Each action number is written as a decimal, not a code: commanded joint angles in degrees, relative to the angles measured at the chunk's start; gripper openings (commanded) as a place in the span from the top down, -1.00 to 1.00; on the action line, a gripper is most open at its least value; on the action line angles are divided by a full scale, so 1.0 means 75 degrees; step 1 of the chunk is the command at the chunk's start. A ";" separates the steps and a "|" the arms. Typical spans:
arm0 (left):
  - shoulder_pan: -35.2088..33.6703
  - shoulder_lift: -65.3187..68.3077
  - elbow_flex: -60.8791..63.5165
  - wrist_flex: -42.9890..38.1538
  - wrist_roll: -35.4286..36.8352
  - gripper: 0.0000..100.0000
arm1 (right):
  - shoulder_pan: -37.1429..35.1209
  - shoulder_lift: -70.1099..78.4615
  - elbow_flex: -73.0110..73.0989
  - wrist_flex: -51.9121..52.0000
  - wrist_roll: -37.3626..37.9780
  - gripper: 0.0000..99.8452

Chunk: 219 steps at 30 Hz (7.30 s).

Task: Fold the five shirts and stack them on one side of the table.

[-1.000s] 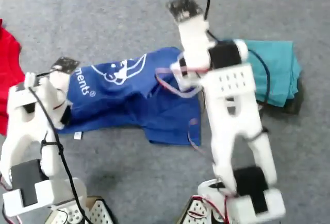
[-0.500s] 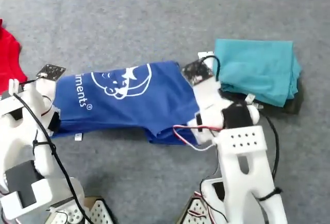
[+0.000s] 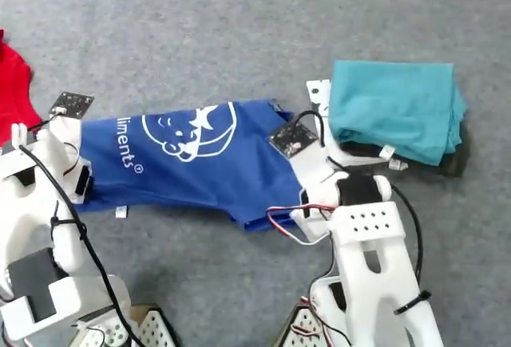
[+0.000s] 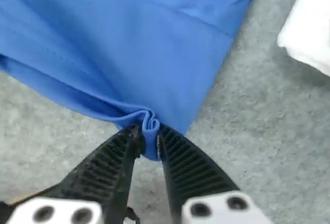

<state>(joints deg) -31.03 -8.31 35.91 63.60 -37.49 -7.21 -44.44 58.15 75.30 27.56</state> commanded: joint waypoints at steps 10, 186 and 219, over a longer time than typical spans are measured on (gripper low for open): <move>-0.1330 -0.0105 -0.3534 0.3845 -0.2473 0.96 | 0.0281 -0.0111 -0.1764 0.0727 0.0012 0.32; -0.1530 -0.1805 0.0275 0.1805 -0.1125 0.94 | -0.1770 1.3204 -1.6252 0.3200 0.5111 0.97; -0.1553 -0.1805 0.0275 0.1817 -0.1114 0.94 | -0.1793 1.1821 -1.7459 0.3470 0.1911 0.97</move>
<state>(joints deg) -42.11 -19.82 40.04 76.79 -45.85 -20.84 52.09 -82.15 100.79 44.09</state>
